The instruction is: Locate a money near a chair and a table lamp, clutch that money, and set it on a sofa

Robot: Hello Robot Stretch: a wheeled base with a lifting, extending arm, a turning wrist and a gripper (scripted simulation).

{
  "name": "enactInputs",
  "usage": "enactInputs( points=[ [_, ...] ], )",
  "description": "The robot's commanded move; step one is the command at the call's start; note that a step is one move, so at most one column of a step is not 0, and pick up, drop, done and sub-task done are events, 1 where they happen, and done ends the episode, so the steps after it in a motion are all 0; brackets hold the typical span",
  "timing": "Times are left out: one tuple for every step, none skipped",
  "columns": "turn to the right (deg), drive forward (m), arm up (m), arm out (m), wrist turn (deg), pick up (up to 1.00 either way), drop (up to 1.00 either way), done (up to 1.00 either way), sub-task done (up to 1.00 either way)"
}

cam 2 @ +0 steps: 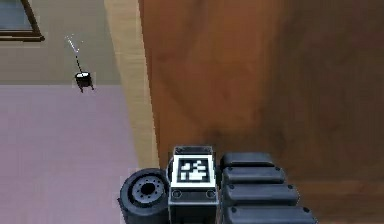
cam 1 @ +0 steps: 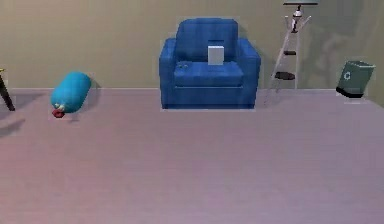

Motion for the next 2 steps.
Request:
enactInputs(
  points=[
    [3.0, 0.00, 0.00, 0.00, 0.0, 0.00, 0.00, 0.00, 0.00],
    [0.0, 0.25, 0.00, 0.00, 0.0, 0.00, 0.00, 0.00, 0.00]
  ],
)
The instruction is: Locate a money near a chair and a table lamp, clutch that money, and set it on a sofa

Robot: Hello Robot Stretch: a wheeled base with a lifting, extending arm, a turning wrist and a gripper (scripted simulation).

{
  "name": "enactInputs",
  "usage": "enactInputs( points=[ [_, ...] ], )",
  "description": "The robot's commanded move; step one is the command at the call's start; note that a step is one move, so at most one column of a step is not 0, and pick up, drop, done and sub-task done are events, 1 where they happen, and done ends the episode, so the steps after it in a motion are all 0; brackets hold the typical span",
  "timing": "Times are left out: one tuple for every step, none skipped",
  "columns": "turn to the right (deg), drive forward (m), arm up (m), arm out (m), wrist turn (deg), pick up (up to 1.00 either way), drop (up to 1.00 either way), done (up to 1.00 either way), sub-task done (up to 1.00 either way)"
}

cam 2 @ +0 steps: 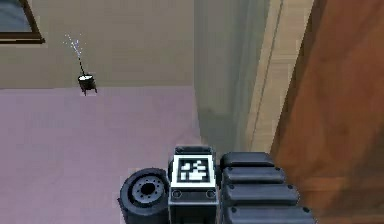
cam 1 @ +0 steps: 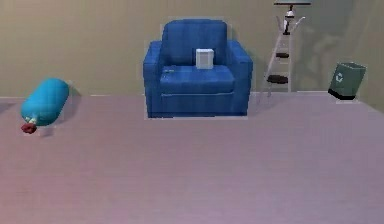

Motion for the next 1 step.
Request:
enactInputs(
  points=[
    [-36.0, 0.00, 0.00, 0.00, 0.0, 0.00, 0.00, 0.00, 0.00]
  ],
)
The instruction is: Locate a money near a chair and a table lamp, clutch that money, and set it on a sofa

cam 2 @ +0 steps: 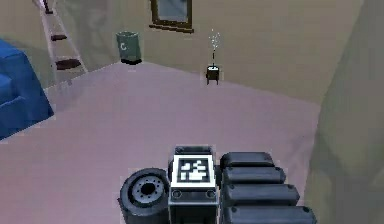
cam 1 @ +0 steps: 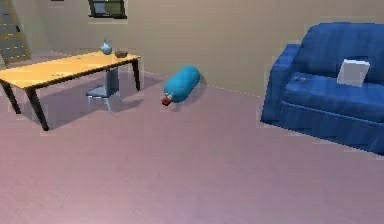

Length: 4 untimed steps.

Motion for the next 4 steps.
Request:
enactInputs(
  points=[
    [0.0, 0.55, 0.00, 0.00, 0.0, 0.00, 0.00, 0.00, 0.00],
    [-45.0, 0.00, 0.00, 0.00, 0.0, 0.00, 0.00, 0.00, 0.00],
    [-12.0, 0.00, 0.00, 0.00, 0.0, 0.00, 0.00, 0.00, 0.00],
    [0.0, 0.50, 0.00, 0.00, 0.0, 0.00, 0.00, 0.00, 0.00]
  ],
)
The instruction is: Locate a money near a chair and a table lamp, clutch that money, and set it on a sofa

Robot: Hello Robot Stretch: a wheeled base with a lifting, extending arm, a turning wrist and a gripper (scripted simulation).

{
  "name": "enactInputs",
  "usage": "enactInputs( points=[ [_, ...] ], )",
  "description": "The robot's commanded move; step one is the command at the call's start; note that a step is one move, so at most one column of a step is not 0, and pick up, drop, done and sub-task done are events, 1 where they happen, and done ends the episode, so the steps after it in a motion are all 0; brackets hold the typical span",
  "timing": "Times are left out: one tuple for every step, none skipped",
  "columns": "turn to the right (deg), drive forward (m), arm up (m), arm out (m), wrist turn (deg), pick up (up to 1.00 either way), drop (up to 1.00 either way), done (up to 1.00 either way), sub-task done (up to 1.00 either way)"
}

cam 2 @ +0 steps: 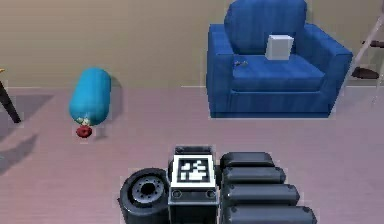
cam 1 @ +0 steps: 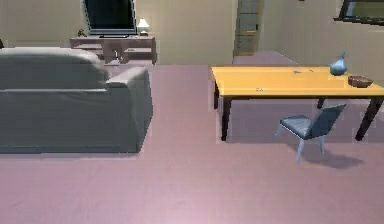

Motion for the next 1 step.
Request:
enactInputs(
  points=[
    [-39.0, 0.00, 0.00, 0.00, 0.0, 0.00, 0.00, 0.00, 0.00]
  ],
)
